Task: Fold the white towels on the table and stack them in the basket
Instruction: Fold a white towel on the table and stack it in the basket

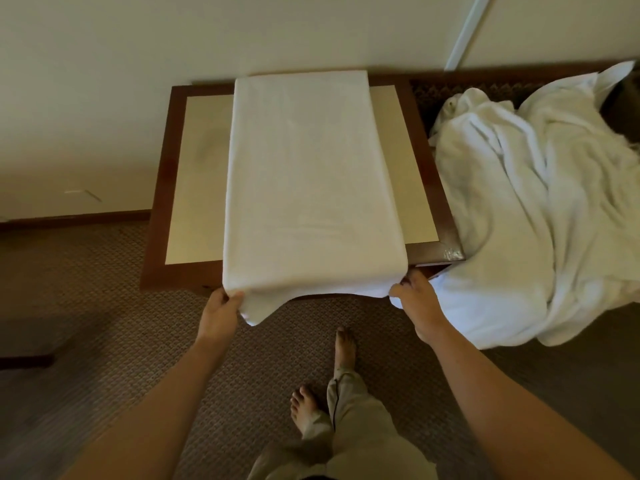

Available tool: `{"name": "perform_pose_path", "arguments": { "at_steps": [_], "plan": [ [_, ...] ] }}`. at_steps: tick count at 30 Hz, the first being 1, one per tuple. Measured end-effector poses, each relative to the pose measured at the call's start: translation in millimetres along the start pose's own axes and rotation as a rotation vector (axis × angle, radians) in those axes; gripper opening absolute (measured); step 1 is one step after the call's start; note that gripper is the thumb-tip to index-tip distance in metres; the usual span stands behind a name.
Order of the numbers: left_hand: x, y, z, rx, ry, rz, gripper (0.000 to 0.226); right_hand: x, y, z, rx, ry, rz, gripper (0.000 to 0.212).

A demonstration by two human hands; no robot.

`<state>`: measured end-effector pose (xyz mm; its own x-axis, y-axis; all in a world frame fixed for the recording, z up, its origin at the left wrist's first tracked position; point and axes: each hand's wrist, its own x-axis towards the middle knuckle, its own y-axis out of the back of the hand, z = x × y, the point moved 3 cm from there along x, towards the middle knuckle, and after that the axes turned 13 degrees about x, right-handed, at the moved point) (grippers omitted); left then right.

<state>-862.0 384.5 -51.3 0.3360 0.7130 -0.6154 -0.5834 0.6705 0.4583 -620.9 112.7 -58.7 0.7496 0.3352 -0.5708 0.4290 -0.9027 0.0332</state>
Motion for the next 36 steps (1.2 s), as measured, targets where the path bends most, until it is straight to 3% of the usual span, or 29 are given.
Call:
{"name": "perform_pose_path", "arguments": {
  "at_steps": [7, 12, 15, 20, 22, 25, 28, 32, 36],
  "plan": [
    [-14, 0, -30, 0.105, 0.011, -0.076, 0.032, -27, 4, 2, -0.073, -0.001, -0.082, 0.029],
    [-51, 8, -30, 0.022, -0.037, -0.02, 0.033, -58, 18, 14, -0.084, 0.024, 0.01, 0.041],
    [-76, 18, -21, 0.033, -0.107, 0.038, 0.045, -77, 24, 10, -0.061, 0.109, 0.046, 0.049],
    [-94, 33, -9, 0.232, -0.244, 0.031, 0.017, -98, 26, -5, -0.025, 0.222, -0.032, 0.031],
    [-99, 39, -6, 0.209, -0.228, -0.015, 0.022, -103, 26, -9, 0.03, 0.198, -0.049, 0.023],
    [-103, 48, -5, 0.15, -0.159, -0.085, 0.032, -107, 31, -13, 0.13, 0.097, -0.055, 0.035],
    [-107, 63, -2, 0.056, -0.124, -0.179, 0.044, -119, 34, -21, 0.123, 0.047, -0.188, 0.048],
    [-117, 83, 9, 0.234, -0.286, -0.235, 0.044, -128, 39, -30, -0.118, 0.217, -0.267, 0.045],
    [-110, 94, 21, 0.269, -0.368, -0.198, 0.036, -124, 35, -50, -0.133, 0.341, -0.182, 0.03]
  ]
}}
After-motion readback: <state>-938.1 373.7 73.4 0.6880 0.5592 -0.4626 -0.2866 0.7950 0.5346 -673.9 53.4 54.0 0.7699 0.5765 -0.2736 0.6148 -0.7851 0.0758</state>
